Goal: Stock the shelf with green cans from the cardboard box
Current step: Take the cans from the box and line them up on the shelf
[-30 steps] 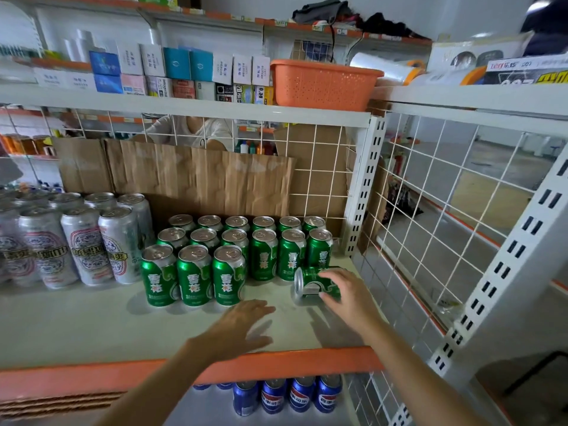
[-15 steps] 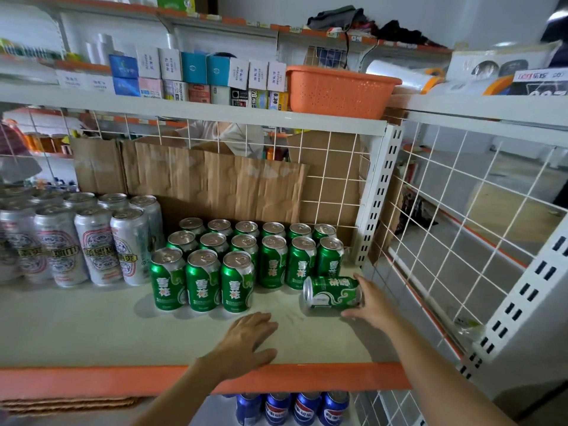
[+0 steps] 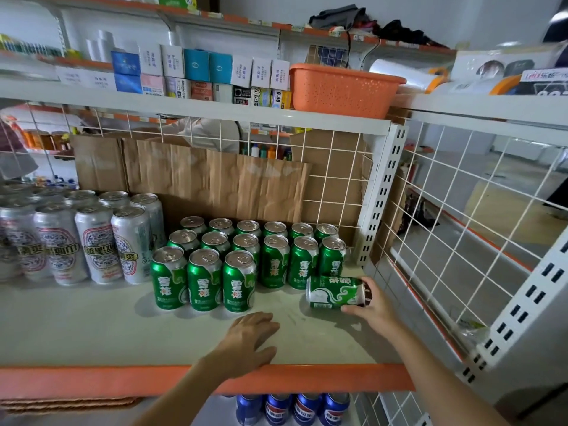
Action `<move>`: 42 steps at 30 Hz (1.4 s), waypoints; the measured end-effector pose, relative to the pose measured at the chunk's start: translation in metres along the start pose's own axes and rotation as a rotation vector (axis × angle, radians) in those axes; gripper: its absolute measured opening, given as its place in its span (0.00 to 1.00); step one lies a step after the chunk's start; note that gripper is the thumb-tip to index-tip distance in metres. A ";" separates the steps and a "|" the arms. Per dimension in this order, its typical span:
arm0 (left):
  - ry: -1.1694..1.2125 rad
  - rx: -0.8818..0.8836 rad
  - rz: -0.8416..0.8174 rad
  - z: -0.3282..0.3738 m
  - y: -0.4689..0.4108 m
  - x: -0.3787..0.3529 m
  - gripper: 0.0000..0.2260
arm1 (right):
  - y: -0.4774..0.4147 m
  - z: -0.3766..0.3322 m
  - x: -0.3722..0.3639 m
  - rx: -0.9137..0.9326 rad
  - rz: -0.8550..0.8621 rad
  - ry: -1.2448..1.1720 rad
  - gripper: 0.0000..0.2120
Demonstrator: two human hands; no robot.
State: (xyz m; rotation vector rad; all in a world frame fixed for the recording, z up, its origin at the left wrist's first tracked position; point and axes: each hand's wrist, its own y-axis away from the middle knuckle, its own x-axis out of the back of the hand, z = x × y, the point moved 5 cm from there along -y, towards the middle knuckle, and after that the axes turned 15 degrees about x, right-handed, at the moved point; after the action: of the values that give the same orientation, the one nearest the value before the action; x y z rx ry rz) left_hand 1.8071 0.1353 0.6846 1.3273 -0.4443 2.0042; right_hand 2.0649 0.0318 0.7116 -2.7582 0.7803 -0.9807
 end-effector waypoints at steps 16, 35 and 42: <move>0.793 0.140 -0.003 0.001 0.012 0.019 0.31 | 0.079 -0.089 0.003 0.184 -0.012 -0.365 0.45; 1.239 0.120 -0.070 0.046 0.061 0.056 0.28 | 0.085 -0.117 -0.034 0.207 0.052 -0.593 0.51; 1.351 0.035 0.119 0.070 0.067 0.056 0.27 | 0.089 -0.130 -0.060 0.170 0.167 -0.742 0.50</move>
State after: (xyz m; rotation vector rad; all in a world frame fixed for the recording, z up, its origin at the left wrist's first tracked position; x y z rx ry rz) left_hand 1.7934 0.0648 0.7699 -0.2309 0.1700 2.4694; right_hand 1.9063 -0.0060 0.7564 -2.5428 0.7216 0.0361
